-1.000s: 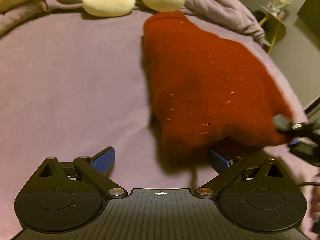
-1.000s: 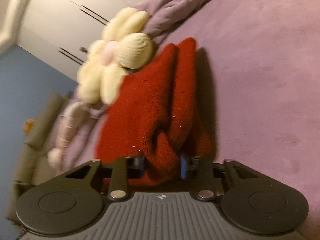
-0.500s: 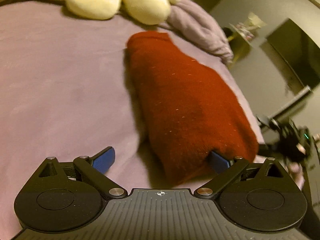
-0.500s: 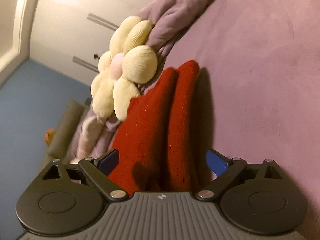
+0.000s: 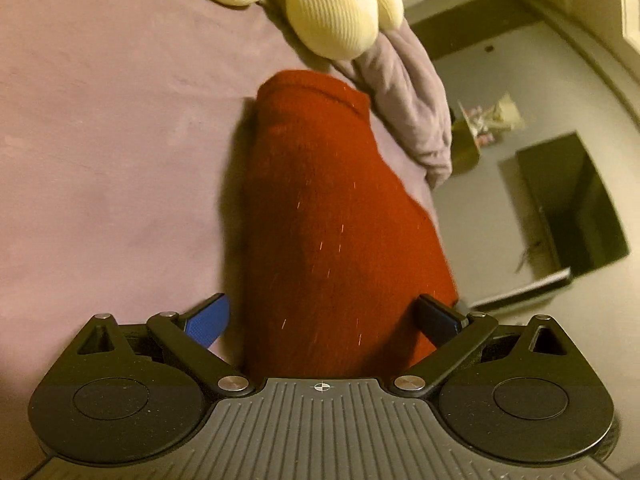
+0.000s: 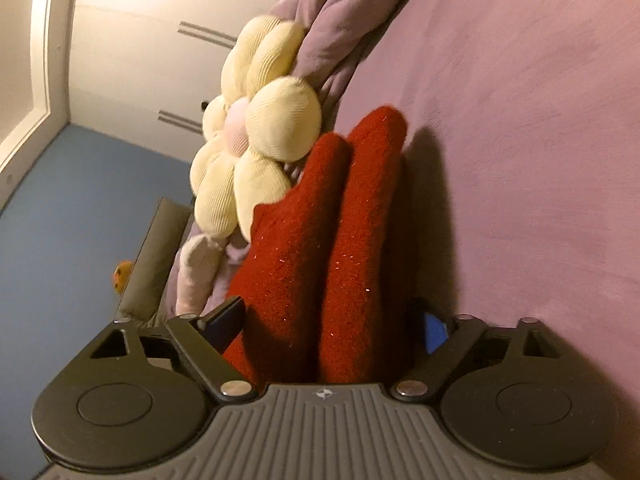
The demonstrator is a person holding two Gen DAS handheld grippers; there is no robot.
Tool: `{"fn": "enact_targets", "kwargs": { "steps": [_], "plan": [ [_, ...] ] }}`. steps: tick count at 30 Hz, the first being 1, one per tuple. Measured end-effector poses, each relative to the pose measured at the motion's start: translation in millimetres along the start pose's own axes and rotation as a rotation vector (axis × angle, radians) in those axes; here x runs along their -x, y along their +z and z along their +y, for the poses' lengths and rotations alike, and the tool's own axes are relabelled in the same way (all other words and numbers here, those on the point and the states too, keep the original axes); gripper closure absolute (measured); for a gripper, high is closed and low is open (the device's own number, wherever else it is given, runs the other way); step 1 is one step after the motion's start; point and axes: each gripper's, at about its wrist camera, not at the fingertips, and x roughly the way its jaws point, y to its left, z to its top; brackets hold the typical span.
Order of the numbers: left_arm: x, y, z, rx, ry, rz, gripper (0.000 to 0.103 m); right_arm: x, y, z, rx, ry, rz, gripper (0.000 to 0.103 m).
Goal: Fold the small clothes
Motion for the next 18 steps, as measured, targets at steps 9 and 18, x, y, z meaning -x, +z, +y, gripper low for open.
{"fn": "enact_targets", "kwargs": {
  "steps": [9,18],
  "plan": [
    [-6,0,-1,0.001,-0.024,-0.057,0.032,-14,-3,1,0.031,0.004,0.05,0.041],
    [29,-8,-14,-0.045,-0.026,-0.078,0.044,-18,-21,31,0.004,0.084,0.064,0.05]
  ]
}}
